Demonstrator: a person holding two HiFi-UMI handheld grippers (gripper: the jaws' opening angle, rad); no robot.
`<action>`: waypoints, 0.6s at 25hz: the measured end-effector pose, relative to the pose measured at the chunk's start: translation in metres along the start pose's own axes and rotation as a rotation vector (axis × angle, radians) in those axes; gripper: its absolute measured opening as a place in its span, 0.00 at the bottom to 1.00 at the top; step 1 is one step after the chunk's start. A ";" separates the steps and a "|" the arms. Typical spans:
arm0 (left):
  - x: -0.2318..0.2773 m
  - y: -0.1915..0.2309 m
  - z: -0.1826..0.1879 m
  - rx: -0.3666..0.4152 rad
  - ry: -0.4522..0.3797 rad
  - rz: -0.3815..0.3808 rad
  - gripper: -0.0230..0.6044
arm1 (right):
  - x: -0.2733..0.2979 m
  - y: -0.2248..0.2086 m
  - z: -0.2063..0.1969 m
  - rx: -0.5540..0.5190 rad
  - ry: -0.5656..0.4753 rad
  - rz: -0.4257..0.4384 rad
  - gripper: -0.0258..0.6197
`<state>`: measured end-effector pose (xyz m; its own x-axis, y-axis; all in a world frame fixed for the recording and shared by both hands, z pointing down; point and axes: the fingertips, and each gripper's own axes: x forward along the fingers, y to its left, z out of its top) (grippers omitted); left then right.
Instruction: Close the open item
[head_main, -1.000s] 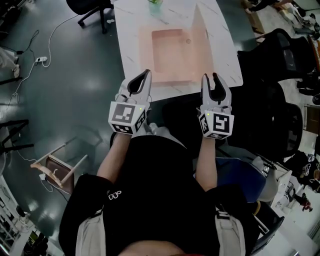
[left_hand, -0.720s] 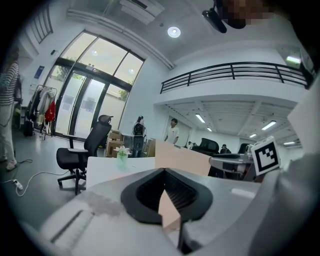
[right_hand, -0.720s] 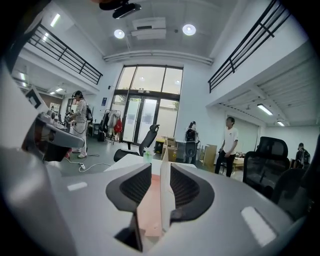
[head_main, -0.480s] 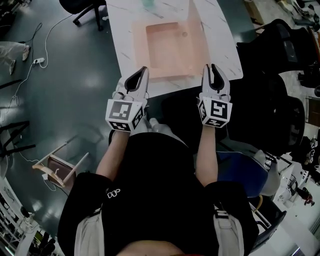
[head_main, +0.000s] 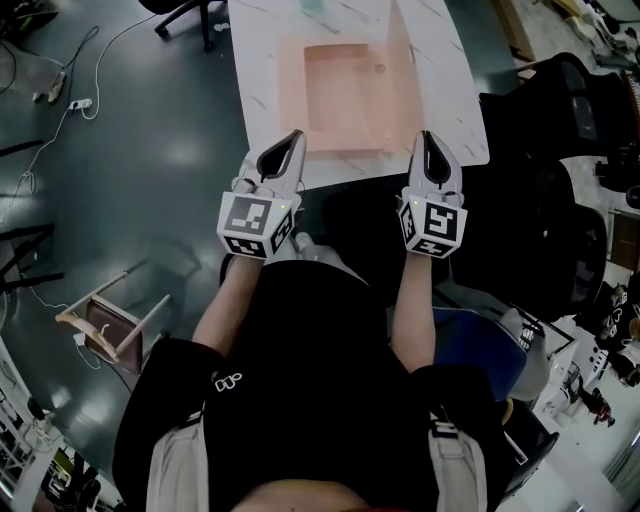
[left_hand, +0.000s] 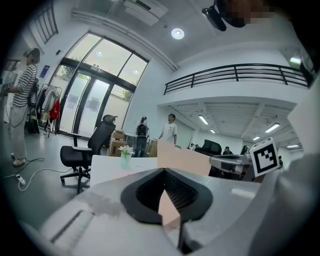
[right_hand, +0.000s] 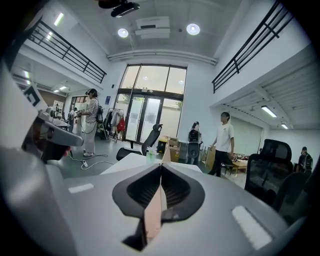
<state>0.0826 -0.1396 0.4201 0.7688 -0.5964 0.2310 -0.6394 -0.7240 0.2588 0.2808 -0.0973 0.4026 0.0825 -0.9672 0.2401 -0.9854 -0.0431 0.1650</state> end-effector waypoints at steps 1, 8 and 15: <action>-0.001 0.000 -0.001 -0.001 -0.001 0.002 0.04 | 0.000 0.003 0.001 -0.003 -0.001 0.013 0.05; -0.010 0.010 -0.005 -0.011 0.004 0.033 0.04 | 0.011 0.043 0.005 -0.063 0.010 0.126 0.05; -0.018 0.020 -0.013 -0.019 0.015 0.060 0.04 | 0.021 0.079 0.006 -0.154 0.029 0.219 0.05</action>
<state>0.0560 -0.1388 0.4336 0.7285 -0.6336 0.2603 -0.6849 -0.6800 0.2618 0.2035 -0.1226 0.4155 -0.1241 -0.9417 0.3128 -0.9460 0.2074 0.2491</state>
